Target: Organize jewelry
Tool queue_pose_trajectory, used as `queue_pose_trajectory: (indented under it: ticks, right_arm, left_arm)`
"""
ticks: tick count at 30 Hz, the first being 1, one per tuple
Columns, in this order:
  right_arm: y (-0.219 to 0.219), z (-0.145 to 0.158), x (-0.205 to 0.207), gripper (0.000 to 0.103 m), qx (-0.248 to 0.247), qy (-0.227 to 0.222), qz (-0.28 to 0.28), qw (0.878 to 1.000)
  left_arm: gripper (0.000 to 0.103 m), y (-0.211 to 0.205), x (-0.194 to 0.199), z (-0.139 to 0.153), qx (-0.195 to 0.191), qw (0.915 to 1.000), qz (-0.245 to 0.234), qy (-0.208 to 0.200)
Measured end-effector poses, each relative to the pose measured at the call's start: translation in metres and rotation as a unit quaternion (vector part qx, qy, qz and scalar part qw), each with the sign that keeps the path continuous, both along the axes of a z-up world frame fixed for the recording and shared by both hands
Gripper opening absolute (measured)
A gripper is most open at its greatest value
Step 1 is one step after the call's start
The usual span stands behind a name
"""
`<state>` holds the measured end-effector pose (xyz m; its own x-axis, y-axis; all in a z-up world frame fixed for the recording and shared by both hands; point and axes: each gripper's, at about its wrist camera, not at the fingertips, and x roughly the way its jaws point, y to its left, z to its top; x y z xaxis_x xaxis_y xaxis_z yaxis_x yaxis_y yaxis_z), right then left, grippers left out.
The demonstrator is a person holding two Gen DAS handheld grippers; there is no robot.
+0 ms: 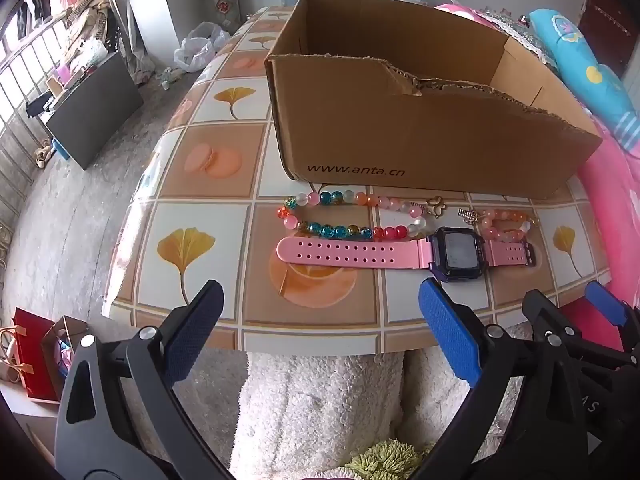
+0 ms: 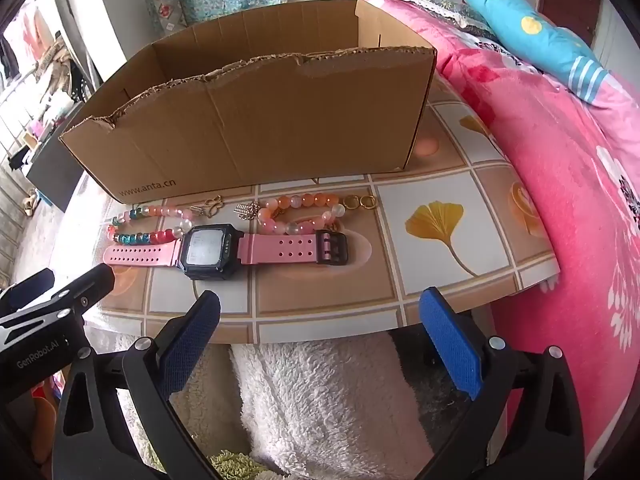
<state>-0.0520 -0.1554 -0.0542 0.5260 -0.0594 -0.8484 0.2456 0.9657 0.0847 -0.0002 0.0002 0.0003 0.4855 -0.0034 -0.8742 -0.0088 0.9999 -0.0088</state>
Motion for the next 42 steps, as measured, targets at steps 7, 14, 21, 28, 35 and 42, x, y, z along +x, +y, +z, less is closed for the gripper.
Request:
queue_pose_trajectory:
  ticks: [7, 14, 21, 28, 35, 42]
  right_arm:
    - [0.006, -0.001, 0.002, 0.097, -0.001, 0.004, 0.000, 1.000]
    - [0.008, 0.005, -0.001, 0.097, 0.001, -0.002, -0.001, 1.000]
    - [0.005, 0.007, 0.001, 0.097, 0.002, -0.004, -0.001, 1.000]
    - [0.002, 0.006, 0.002, 0.097, 0.003, -0.003, -0.001, 1.000]
    - [0.002, 0.007, 0.002, 0.097, 0.001, -0.004, -0.001, 1.000]
    - [0.002, 0.008, 0.002, 0.097, 0.000, -0.006, -0.001, 1.000]
  left_arm:
    - [0.094, 0.002, -0.003, 0.002, 0.001, 1.0000, 0.002, -0.005]
    - [0.094, 0.000, 0.000, 0.000, 0.000, 1.0000, 0.000, 0.002]
    - [0.094, 0.000, 0.000, 0.000, 0.000, 1.0000, -0.001, 0.002]
    - [0.094, -0.006, 0.000, 0.004, 0.001, 1.0000, -0.001, 0.001]
    - [0.094, -0.010, -0.003, 0.003, 0.002, 1.0000, -0.001, 0.000]
    - [0.094, -0.007, 0.001, 0.004, -0.001, 1.0000, -0.001, 0.001]
